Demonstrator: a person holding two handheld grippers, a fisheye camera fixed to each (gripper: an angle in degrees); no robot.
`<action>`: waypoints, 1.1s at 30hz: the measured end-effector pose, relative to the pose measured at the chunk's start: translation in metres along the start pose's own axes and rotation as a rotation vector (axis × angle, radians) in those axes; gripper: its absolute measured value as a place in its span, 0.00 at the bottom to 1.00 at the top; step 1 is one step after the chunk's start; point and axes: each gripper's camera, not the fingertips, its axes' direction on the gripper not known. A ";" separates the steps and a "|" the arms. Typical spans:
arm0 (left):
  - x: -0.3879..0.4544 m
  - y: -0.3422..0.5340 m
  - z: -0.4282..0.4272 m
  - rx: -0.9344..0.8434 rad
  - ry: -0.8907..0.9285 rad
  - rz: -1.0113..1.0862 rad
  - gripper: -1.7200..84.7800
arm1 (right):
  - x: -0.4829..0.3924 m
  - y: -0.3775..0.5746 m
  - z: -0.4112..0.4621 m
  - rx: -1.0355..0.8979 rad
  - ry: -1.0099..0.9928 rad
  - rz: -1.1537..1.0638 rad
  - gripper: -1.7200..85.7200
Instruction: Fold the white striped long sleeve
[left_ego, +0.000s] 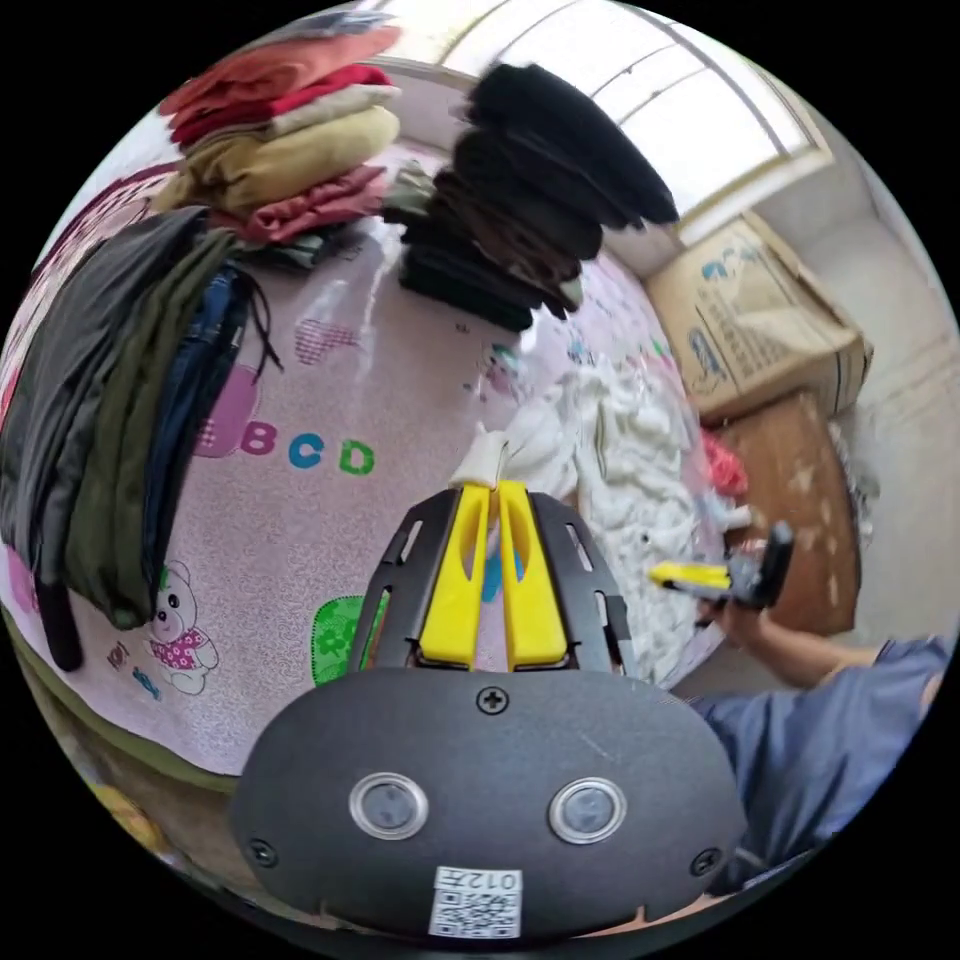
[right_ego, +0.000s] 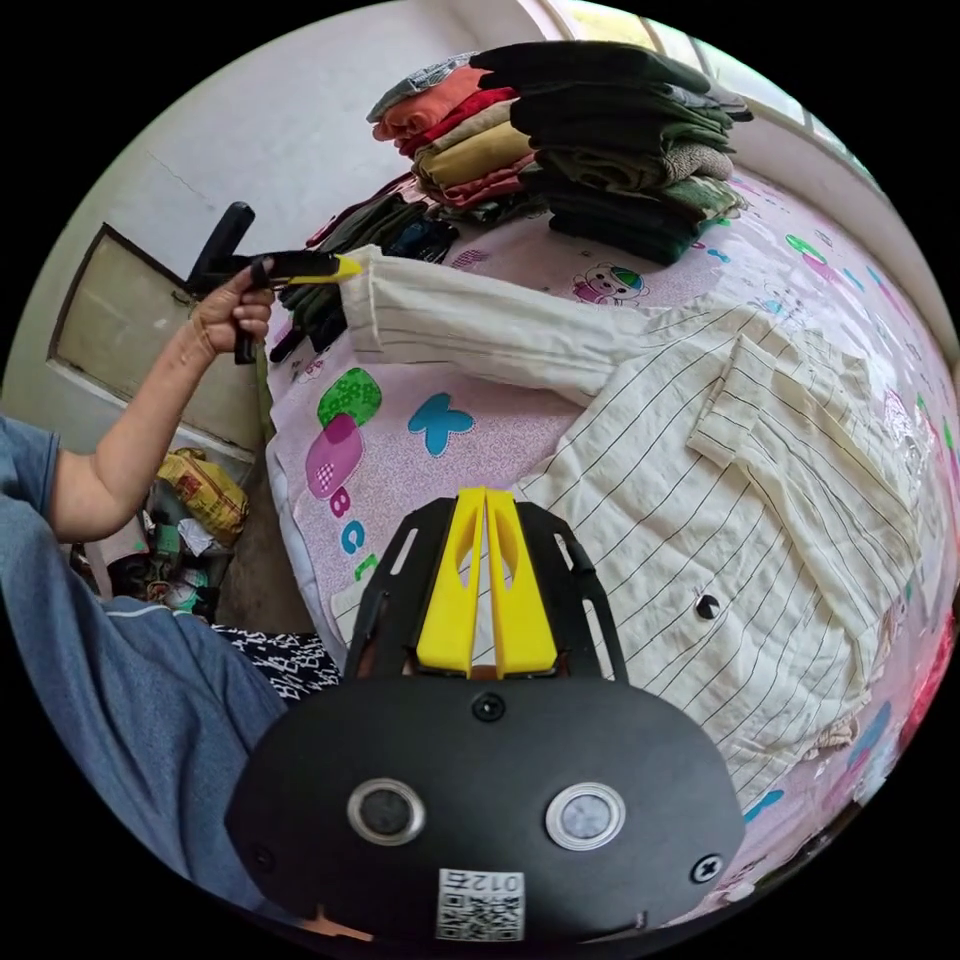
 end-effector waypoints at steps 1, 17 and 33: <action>-0.015 -0.010 -0.014 0.039 0.013 -0.105 0.08 | 0.000 0.002 0.003 -0.005 -0.001 0.013 0.02; -0.068 0.098 0.081 -0.059 -0.059 -0.426 0.19 | -0.033 -0.022 0.054 -0.063 -0.044 0.015 0.02; 0.002 0.148 0.145 0.136 -0.335 -0.467 0.09 | -0.081 -0.075 0.103 -0.086 -0.070 -0.125 0.02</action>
